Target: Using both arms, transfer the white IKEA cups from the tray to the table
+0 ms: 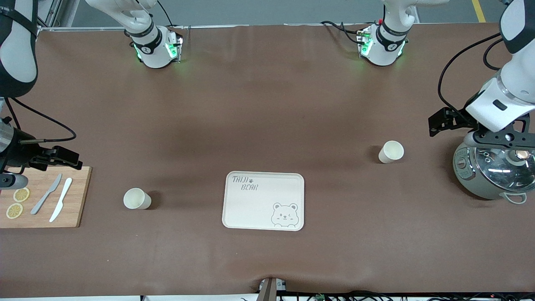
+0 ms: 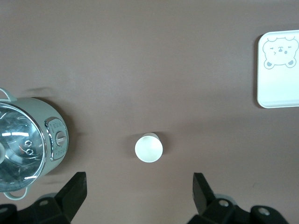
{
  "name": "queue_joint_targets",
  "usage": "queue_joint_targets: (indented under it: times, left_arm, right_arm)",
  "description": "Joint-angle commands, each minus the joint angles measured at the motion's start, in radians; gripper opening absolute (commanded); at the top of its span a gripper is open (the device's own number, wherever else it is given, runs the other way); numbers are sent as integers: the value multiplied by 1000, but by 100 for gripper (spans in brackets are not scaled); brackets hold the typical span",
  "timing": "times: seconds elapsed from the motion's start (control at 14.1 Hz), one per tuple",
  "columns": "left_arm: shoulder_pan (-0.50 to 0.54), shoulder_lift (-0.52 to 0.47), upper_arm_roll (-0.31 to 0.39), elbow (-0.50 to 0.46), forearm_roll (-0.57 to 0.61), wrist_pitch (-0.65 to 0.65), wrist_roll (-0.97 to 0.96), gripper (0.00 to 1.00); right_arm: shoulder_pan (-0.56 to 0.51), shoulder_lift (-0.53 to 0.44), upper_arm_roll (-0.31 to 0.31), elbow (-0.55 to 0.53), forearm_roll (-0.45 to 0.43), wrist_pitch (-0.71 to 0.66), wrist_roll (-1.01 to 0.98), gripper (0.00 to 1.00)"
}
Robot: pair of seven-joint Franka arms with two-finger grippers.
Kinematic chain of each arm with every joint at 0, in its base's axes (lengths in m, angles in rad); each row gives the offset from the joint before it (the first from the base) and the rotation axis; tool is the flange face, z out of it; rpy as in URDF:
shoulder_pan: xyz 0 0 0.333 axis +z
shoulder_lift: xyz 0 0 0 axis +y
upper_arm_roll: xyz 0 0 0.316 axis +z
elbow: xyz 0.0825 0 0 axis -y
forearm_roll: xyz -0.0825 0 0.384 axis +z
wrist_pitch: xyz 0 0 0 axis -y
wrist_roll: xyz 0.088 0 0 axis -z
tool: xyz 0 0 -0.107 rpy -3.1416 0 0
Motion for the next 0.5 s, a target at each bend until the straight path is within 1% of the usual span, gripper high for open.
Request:
queue_joint_targets:
  times: [0.0,0.43]
  left_arm:
    - [-6,8,7,21,11,-3,15,100]
    - [-8,9,7,21,14,-3,9,100]
  right_arm:
    - [1,-8,6,11,-13,-21,29,100]
    - [7,-8,6,11,-13,-21,29,100]
